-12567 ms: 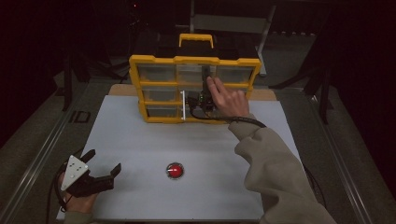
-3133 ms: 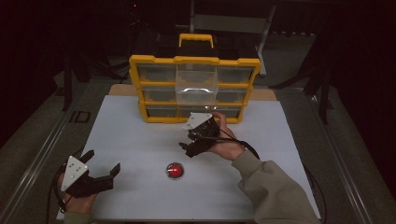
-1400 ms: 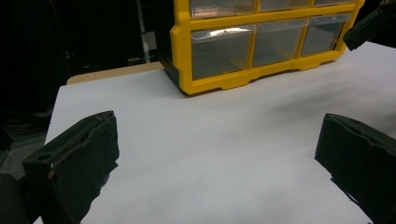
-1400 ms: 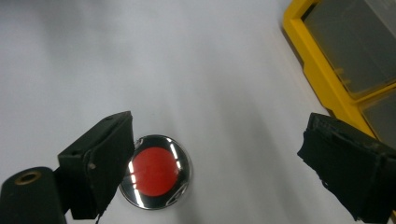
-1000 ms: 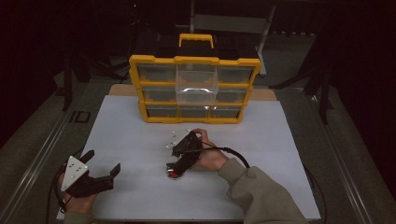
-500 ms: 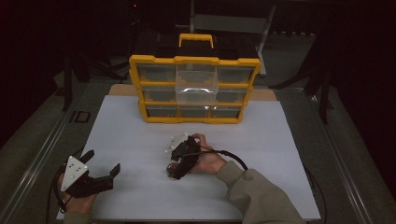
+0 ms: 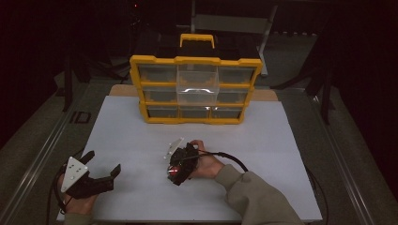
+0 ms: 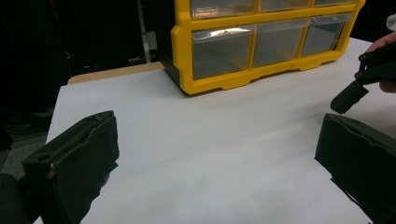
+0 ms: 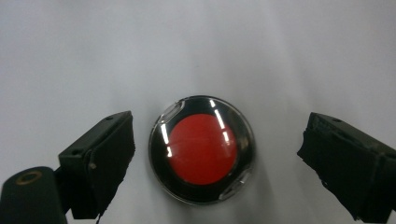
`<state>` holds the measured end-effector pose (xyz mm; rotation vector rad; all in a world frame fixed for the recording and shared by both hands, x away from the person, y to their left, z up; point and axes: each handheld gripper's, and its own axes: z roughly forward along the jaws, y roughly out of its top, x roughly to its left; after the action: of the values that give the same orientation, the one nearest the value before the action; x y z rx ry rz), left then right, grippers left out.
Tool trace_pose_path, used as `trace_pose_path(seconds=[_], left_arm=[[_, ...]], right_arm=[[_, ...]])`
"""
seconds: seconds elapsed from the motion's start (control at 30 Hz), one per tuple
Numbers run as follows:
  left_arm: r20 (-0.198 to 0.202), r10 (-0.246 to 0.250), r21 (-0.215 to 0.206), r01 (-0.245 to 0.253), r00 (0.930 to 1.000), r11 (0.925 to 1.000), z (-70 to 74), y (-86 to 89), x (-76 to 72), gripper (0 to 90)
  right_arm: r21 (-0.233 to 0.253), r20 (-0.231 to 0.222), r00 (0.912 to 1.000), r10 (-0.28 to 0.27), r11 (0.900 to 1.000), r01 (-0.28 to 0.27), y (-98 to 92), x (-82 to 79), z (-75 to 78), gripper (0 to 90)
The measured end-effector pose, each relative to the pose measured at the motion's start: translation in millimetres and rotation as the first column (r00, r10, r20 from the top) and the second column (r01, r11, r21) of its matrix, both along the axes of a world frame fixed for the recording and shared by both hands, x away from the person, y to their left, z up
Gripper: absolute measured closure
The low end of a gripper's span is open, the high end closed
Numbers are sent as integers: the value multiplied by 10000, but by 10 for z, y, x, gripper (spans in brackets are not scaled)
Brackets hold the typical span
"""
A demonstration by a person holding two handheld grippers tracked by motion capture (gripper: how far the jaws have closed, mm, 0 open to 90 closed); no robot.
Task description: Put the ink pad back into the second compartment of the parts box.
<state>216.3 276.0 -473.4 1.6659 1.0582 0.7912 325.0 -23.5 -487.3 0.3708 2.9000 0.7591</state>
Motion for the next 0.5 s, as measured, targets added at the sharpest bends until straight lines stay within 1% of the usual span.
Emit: trace_pose_path(seconds=[0.1, 0.27, 0.37, 0.4, 0.43, 0.47, 0.5], left_arm=[[-1, -17, 19, 17, 10000, 10000, 1, -3, 1, 2], [-12, -10, 14, 10, 10000, 10000, -1, 0, 2, 2], [-19, -20, 29, 20, 10000, 10000, -2, -2, 3, 2], [-20, -16, 22, 16, 10000, 10000, -2, -3, 3, 2], [-17, -17, 25, 17, 10000, 10000, -1, -3, 3, 2], [-16, -21, 26, 21, 10000, 10000, -1, -3, 3, 2], [-17, -19, 28, 19, 10000, 10000, -2, -3, 3, 2]], right_arm=[[-114, -62, 9999, 94, 9999, -94, 24, -15, -42, 119], [-206, -72, 9999, 95, 9997, -96, 44, -21, -80, 143], [-350, -163, 9998, 71, 9994, -76, 60, -31, -106, 148], [-419, -120, 9999, 61, 9991, -66, 67, -35, -120, 156], [-583, -112, 9999, 62, 9983, -69, 75, -34, -143, 175], [-633, -139, 9998, 119, 9979, -128, 75, -31, -161, 181], [-584, -254, 9997, 56, 9983, -71, 70, -29, -161, 193]])
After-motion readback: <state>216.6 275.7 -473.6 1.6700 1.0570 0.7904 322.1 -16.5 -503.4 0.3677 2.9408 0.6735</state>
